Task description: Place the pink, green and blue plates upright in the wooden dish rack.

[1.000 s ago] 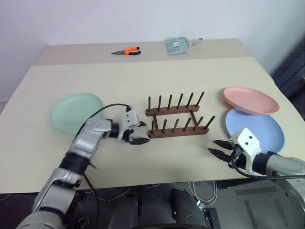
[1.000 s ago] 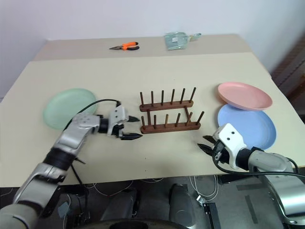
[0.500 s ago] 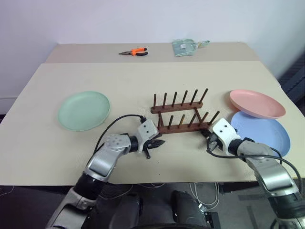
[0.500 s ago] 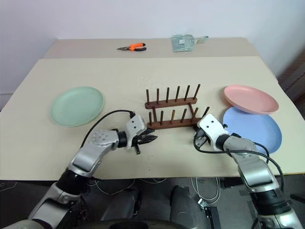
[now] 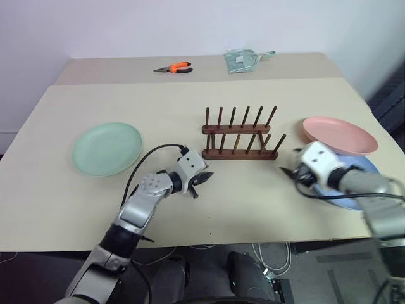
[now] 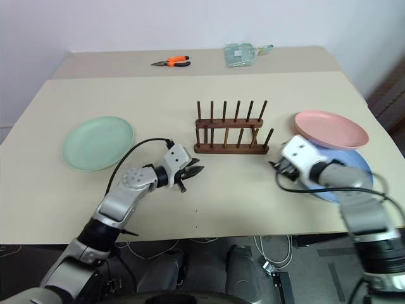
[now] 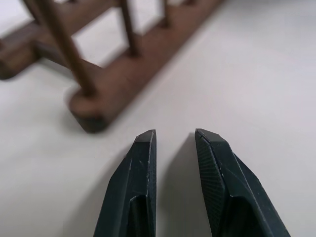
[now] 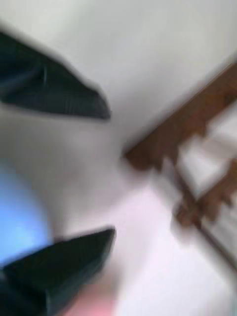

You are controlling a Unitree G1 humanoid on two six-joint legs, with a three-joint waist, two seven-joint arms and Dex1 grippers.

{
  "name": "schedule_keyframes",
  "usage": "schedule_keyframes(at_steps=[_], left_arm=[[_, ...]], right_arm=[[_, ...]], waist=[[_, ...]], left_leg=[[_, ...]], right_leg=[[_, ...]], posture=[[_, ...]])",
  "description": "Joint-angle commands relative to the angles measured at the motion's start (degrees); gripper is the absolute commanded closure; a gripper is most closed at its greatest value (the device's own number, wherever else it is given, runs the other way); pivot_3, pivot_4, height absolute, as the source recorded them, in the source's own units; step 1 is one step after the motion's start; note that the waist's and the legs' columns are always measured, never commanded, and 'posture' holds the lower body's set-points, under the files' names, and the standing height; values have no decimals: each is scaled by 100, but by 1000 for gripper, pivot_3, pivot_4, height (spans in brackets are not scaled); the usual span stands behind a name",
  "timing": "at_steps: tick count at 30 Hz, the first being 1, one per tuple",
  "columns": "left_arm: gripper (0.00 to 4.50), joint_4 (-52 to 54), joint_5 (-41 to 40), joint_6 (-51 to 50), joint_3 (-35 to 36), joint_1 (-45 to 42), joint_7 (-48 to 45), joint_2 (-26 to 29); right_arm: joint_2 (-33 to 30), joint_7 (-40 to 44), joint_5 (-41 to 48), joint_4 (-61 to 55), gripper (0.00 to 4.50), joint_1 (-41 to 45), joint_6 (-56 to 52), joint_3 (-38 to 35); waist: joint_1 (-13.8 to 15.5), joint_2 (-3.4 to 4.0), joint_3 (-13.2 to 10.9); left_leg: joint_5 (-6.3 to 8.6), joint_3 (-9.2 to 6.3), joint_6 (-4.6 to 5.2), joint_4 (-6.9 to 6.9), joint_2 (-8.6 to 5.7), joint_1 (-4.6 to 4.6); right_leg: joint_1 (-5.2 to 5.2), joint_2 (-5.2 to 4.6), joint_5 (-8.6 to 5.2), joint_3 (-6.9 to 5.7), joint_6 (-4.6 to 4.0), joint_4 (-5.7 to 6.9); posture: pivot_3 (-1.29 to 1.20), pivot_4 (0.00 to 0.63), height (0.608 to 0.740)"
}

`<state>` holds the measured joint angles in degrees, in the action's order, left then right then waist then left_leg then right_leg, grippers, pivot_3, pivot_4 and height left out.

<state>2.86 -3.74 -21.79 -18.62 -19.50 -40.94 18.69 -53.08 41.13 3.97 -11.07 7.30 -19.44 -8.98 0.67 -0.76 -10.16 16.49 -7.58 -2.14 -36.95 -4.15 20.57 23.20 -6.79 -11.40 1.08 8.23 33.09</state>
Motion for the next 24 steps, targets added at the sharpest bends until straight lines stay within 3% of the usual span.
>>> schedule_keyframes(at_steps=[1, 8, 12, 18, 21, 24], left_arm=[[3276, 606, -525, -113, 8, 85, -461, -28], [3276, 883, -946, -372, 170, -69, -534, -178], [3276, 1076, -1049, -431, 205, -42, -535, -85], [3276, 1183, -1039, -418, 231, 112, -492, 79], [3276, 1163, -1083, -407, 325, 136, -443, 92], [3276, 1133, -1296, -509, 607, 70, -359, 46]], right_arm=[[-603, 34, -492, 413, 176, -131, 622, -311], [-720, -593, -1427, 2483, 176, 595, 1701, 345], [-645, -855, -1697, 3251, 1506, 978, 2176, 608], [-537, -897, -1469, 3200, 4475, 1110, 2377, 457], [-400, -823, -975, 2758, 4475, 1138, 2167, 39], [71, -580, 716, 1521, 4475, 1455, 772, -876]], waist=[[9, -7, -4], [-36, -4, -13], [-53, 3, -13], [-40, 3, -13], [-35, 2, -14], [-49, 5, -17]], left_leg=[[0, 2, 0, -2, 0, 1], [0, 11, 1, -9, 0, 2], [-1, 14, 1, 0, 0, -1], [-1, 14, 2, -3, -1, -1], [-1, 12, 2, -5, -1, 1], [-1, 10, 2, -4, 0, 0]], right_leg=[[0, 0, -8, 0, -13, -1], [-3, -4, -9, 2, -20, -2], [2, -3, -7, 4, -20, 1], [-1, -3, -7, 9, -20, 0], [-1, -2, -7, 10, -20, 1], [0, -1, -6, 13, -20, 1]], posture=[[0, 150, 740], [0, 150, 740], [0, 150, 740], [0, 150, 740], [0, 150, 740], [0, 150, 740]])
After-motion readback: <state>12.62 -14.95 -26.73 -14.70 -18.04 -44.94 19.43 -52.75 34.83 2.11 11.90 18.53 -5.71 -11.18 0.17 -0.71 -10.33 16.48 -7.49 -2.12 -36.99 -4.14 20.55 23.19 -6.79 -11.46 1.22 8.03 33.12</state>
